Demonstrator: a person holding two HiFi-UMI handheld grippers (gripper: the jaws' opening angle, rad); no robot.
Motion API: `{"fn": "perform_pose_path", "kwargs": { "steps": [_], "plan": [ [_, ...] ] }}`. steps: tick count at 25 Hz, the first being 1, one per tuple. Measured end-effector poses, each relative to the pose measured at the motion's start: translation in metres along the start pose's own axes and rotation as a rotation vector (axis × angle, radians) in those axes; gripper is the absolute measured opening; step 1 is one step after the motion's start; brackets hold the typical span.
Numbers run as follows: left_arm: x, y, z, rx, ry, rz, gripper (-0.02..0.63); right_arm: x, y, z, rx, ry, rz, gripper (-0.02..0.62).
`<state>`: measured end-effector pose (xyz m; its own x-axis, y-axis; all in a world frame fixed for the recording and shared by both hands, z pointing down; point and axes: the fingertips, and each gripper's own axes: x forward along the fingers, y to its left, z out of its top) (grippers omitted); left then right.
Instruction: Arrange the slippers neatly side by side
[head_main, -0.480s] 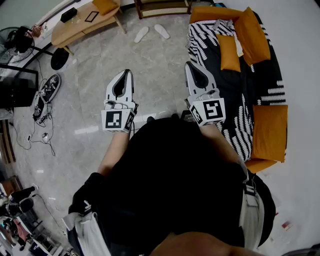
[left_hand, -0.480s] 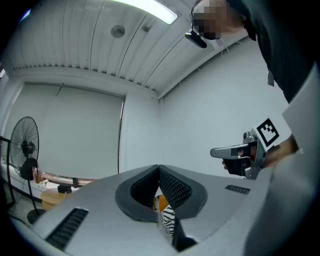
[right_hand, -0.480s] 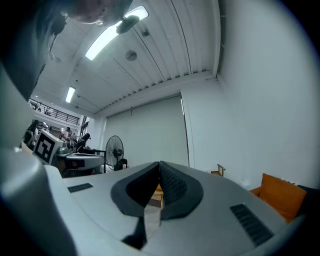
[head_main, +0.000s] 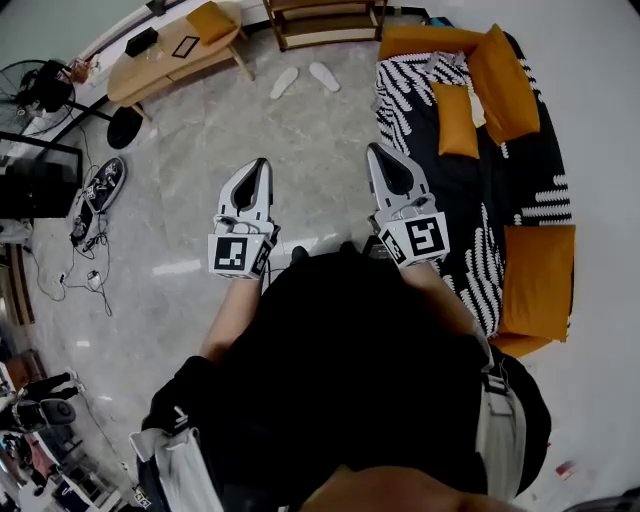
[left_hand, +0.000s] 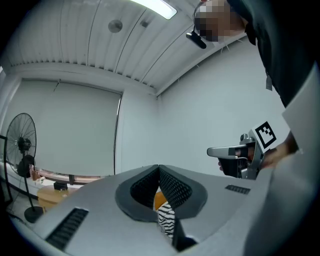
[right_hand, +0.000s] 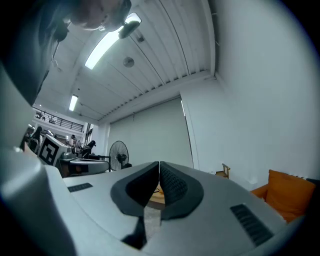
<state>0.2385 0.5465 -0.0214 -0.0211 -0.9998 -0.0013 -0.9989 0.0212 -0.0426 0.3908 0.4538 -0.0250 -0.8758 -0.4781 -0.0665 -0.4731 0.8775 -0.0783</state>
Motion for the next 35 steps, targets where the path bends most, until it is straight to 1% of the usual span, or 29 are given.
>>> {"fn": "perform_pose_path", "kwargs": {
  "steps": [2, 5, 7, 11, 13, 15, 18, 21, 25, 31, 35],
  "plan": [
    [0.003, -0.006, 0.001, -0.009, 0.003, 0.012, 0.015, -0.002, -0.005, 0.0, 0.017, -0.013, 0.026, 0.032],
    [-0.001, -0.01, 0.001, -0.021, 0.001, 0.029, 0.015, -0.003, -0.012, -0.002, 0.014, -0.012, 0.038, 0.032],
    [-0.006, -0.009, -0.005, -0.03, 0.018, 0.04, 0.015, -0.002, -0.015, -0.005, 0.017, -0.004, 0.044, 0.032],
    [-0.004, -0.008, -0.019, -0.056, 0.064, 0.044, 0.015, -0.003, -0.025, -0.015, 0.066, 0.009, 0.056, 0.032],
    [0.001, -0.006, -0.021, -0.056, 0.063, 0.052, 0.015, -0.003, -0.033, -0.014, 0.09, -0.013, 0.051, 0.032],
    [0.007, 0.001, -0.024, -0.06, 0.057, 0.072, 0.015, 0.001, -0.041, -0.012, 0.083, -0.038, 0.057, 0.032],
    [0.018, 0.015, -0.033, -0.073, 0.06, 0.092, 0.015, 0.014, -0.049, -0.014, 0.062, -0.035, 0.073, 0.032],
    [0.037, 0.035, -0.04, -0.082, 0.051, 0.101, 0.015, 0.038, -0.058, -0.022, 0.045, -0.008, 0.074, 0.032],
    [0.07, 0.071, -0.044, -0.104, 0.039, 0.121, 0.015, 0.086, -0.068, -0.028, 0.036, 0.029, 0.078, 0.032],
    [0.132, 0.119, -0.041, -0.09, 0.034, 0.089, 0.015, 0.163, -0.091, -0.024, 0.03, 0.039, 0.056, 0.032],
    [0.177, 0.164, -0.044, -0.098, 0.036, 0.075, 0.015, 0.225, -0.103, -0.031, 0.037, 0.062, 0.046, 0.032]
  ]
}}
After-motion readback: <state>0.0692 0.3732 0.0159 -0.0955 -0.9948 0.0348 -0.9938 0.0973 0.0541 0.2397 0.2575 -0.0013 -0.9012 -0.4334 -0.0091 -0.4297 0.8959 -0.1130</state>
